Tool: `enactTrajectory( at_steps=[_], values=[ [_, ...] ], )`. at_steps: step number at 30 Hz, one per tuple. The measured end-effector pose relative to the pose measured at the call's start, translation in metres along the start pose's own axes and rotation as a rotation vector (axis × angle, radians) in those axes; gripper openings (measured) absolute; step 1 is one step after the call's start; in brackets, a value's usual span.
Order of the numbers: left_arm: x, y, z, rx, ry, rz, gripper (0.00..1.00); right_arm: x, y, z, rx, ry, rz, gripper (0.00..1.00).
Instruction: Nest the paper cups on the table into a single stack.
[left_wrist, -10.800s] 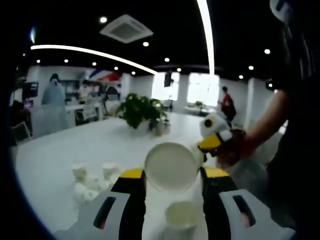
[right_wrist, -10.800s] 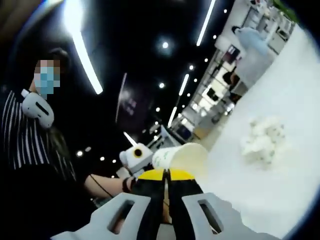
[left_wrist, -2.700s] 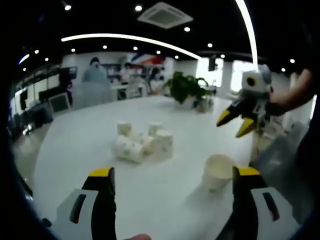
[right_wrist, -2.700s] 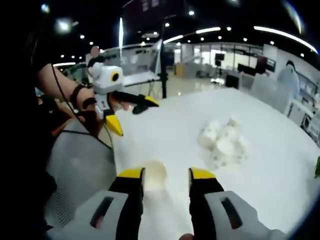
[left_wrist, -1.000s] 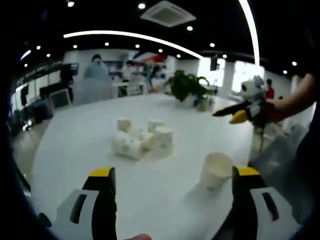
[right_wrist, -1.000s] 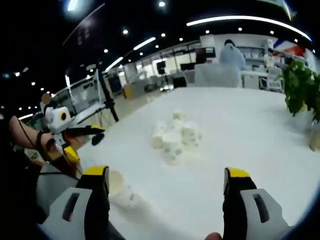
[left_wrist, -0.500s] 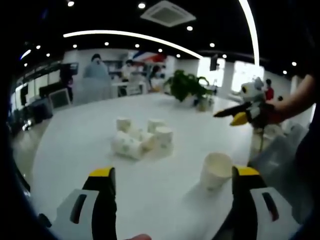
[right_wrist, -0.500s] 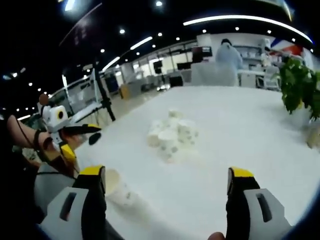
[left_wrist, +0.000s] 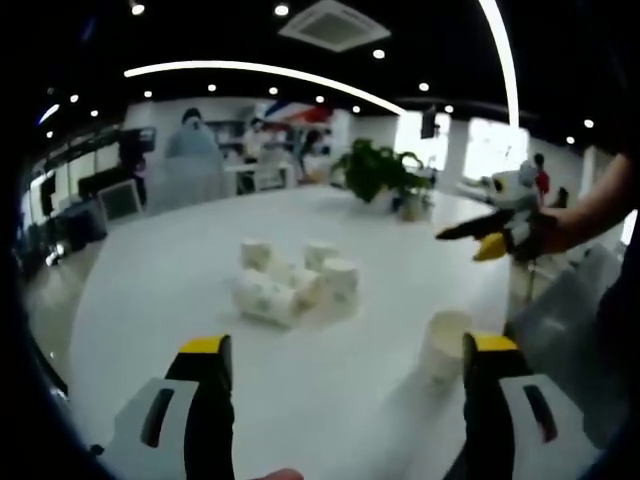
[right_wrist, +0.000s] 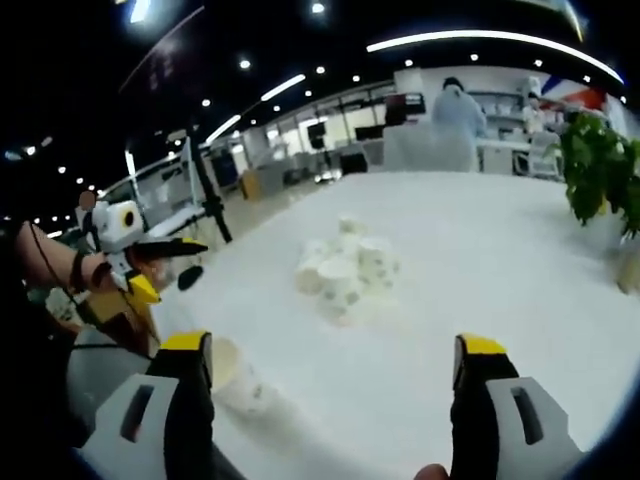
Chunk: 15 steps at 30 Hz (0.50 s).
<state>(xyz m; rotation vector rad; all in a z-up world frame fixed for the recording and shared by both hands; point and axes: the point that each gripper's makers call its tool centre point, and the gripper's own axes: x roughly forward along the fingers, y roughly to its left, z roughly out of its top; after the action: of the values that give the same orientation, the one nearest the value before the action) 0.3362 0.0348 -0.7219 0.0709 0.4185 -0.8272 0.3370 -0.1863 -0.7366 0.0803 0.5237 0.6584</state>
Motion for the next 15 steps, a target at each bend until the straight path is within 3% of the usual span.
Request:
enactTrajectory(
  at_steps=[15],
  values=[
    [0.025, 0.048, 0.013, 0.04, 0.051, 0.008, 0.93, 0.011, -0.007, -0.013, 0.027, 0.002, 0.013, 0.98]
  ],
)
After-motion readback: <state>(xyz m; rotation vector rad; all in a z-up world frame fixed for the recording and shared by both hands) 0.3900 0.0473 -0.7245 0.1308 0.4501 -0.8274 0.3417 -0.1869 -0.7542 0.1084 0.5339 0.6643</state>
